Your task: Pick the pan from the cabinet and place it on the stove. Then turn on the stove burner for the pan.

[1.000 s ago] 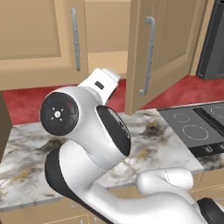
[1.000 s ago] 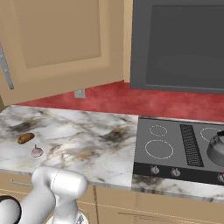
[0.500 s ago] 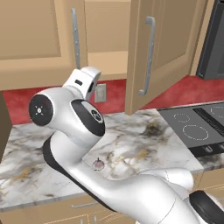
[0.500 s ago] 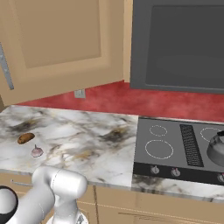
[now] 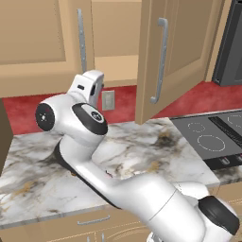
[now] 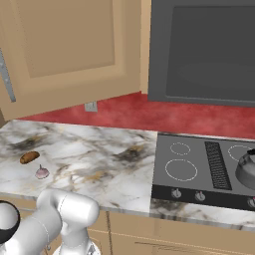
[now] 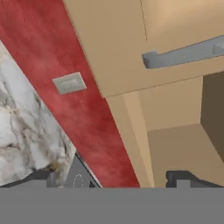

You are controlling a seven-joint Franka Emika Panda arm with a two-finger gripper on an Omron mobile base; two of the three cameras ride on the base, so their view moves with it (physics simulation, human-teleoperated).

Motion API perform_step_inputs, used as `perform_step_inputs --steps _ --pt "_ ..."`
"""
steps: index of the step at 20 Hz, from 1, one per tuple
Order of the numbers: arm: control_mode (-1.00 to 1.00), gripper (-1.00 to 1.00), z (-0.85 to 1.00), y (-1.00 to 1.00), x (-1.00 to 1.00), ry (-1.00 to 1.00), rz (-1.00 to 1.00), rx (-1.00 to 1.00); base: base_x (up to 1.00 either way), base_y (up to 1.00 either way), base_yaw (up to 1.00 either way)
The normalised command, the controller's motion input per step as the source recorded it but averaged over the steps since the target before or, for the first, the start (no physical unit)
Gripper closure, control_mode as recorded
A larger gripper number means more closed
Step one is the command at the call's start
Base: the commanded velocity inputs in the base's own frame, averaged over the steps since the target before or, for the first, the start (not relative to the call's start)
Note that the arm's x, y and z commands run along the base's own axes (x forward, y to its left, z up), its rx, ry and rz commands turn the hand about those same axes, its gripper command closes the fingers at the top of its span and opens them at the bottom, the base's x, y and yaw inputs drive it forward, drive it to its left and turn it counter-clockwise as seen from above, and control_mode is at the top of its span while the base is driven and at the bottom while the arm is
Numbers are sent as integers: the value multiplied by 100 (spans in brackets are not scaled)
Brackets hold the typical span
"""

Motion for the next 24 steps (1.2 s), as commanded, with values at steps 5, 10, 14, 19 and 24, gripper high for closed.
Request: perform_step_inputs --steps 5,10,14,19,24 --pt "-100 -100 0 -32 18 10 -12 -11 0 0 0" --pt "-100 -100 0 -50 0 7 -15 -10 0 0 0" --pt "-100 -100 0 -65 -23 0 -16 -7 0 0 0" --pt "-100 -100 0 -77 -51 0 -19 -3 0 0 0" --pt "-100 -100 0 -91 -68 0 -21 0 0 0 0"
